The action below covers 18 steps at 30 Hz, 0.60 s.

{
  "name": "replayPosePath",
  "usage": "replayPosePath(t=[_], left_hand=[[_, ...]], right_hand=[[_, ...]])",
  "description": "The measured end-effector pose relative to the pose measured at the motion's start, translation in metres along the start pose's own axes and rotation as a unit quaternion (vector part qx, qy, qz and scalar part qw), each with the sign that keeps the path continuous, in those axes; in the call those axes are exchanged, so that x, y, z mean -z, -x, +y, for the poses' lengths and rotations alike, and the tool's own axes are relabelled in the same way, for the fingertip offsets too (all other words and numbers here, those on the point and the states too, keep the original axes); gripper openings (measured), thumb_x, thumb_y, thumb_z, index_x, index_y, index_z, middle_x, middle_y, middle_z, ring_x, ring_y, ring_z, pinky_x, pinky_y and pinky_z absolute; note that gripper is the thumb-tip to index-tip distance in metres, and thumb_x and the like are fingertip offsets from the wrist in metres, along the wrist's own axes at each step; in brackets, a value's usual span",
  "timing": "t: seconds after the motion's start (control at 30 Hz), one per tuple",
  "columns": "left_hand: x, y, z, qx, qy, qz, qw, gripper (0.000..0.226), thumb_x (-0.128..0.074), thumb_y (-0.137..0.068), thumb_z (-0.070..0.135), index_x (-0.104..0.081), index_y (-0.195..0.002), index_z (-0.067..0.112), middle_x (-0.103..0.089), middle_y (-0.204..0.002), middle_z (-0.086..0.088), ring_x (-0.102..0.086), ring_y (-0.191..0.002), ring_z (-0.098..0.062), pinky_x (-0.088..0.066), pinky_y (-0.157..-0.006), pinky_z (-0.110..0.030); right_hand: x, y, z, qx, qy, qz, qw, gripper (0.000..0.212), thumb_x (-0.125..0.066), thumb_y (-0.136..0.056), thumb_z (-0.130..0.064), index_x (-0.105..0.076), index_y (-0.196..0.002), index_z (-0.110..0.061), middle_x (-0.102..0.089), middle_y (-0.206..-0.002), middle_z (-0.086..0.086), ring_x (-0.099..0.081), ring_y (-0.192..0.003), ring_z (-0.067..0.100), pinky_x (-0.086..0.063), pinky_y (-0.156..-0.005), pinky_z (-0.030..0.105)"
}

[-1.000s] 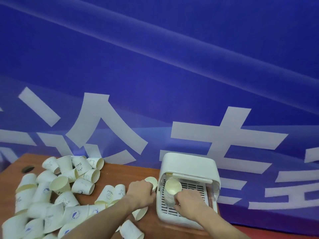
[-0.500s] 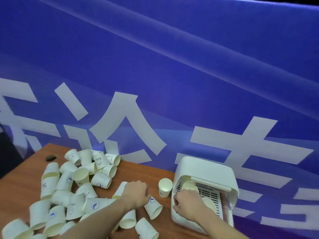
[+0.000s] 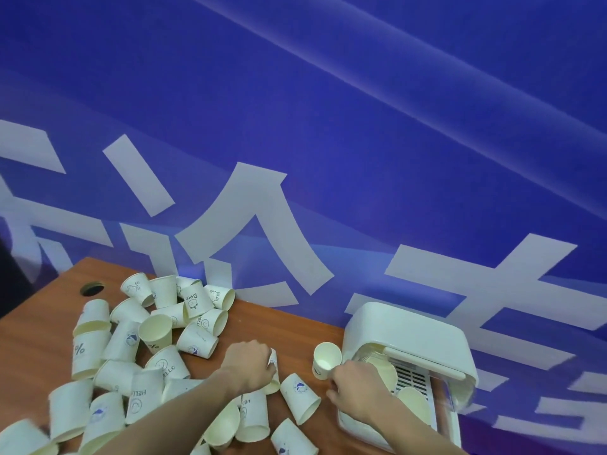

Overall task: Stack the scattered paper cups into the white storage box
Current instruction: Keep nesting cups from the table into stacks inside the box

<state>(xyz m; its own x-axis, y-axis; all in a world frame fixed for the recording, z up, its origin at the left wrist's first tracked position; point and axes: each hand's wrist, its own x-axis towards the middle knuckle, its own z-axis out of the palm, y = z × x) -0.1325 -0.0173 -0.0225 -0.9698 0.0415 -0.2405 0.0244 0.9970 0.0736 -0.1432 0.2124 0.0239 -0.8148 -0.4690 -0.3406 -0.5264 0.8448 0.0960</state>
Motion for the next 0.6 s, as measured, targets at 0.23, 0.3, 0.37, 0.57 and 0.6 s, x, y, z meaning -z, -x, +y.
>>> replayPosePath(t=[0.23,0.3,0.37,0.57,0.6], left_hand=[[-0.018,-0.028,-0.019,-0.026,-0.011,-0.033,0.999,0.036,-0.042,-0.093,0.045,-0.058,-0.112,0.02,-0.063,-0.115,-0.004,-0.06,-0.104,-0.026,-0.044,-0.083,-0.035],[-0.022,-0.035,-0.023,-0.037,-0.018,-0.042,0.998,0.037,-0.045,-0.091,0.048,-0.057,-0.112,0.02,-0.063,-0.114,-0.003,-0.06,-0.104,-0.026,-0.044,-0.084,-0.035],[-0.026,-0.041,-0.026,-0.05,-0.027,-0.053,0.997,0.041,-0.047,-0.09,0.054,-0.056,-0.112,0.021,-0.063,-0.113,-0.003,-0.06,-0.104,-0.027,-0.042,-0.083,-0.035],[-0.035,-0.06,-0.028,-0.1,-0.059,-0.076,0.99,0.052,-0.051,-0.086,0.064,-0.059,-0.105,0.016,-0.066,-0.103,-0.006,-0.063,-0.094,-0.03,-0.037,-0.07,-0.034],[-0.037,-0.065,-0.028,-0.11,-0.069,-0.082,0.988,0.053,-0.051,-0.086,0.065,-0.059,-0.105,0.016,-0.067,-0.101,-0.007,-0.064,-0.093,-0.03,-0.037,-0.069,-0.033]], right_hand=[[0.004,-0.034,-0.002,0.005,0.023,0.051,0.998,0.029,-0.043,-0.094,-0.023,-0.062,-0.114,-0.016,-0.06,-0.115,0.008,-0.053,-0.108,0.029,-0.037,-0.081,0.035],[0.003,-0.048,-0.001,-0.001,0.043,0.06,0.997,0.033,-0.043,-0.095,-0.025,-0.058,-0.122,-0.016,-0.056,-0.12,0.007,-0.048,-0.113,0.027,-0.036,-0.091,0.036],[-0.001,-0.061,0.0,-0.013,0.053,0.053,0.997,0.035,-0.046,-0.095,-0.028,-0.057,-0.126,-0.015,-0.053,-0.123,0.006,-0.045,-0.116,0.027,-0.035,-0.096,0.036],[-0.017,-0.095,0.006,-0.046,0.057,-0.027,0.997,0.035,-0.049,-0.094,-0.027,-0.058,-0.125,-0.015,-0.051,-0.126,0.005,-0.046,-0.117,0.025,-0.038,-0.096,0.035],[-0.021,-0.099,0.007,-0.048,0.055,-0.041,0.997,0.034,-0.049,-0.094,-0.027,-0.059,-0.125,-0.014,-0.051,-0.126,0.006,-0.047,-0.117,0.025,-0.039,-0.096,0.036]])
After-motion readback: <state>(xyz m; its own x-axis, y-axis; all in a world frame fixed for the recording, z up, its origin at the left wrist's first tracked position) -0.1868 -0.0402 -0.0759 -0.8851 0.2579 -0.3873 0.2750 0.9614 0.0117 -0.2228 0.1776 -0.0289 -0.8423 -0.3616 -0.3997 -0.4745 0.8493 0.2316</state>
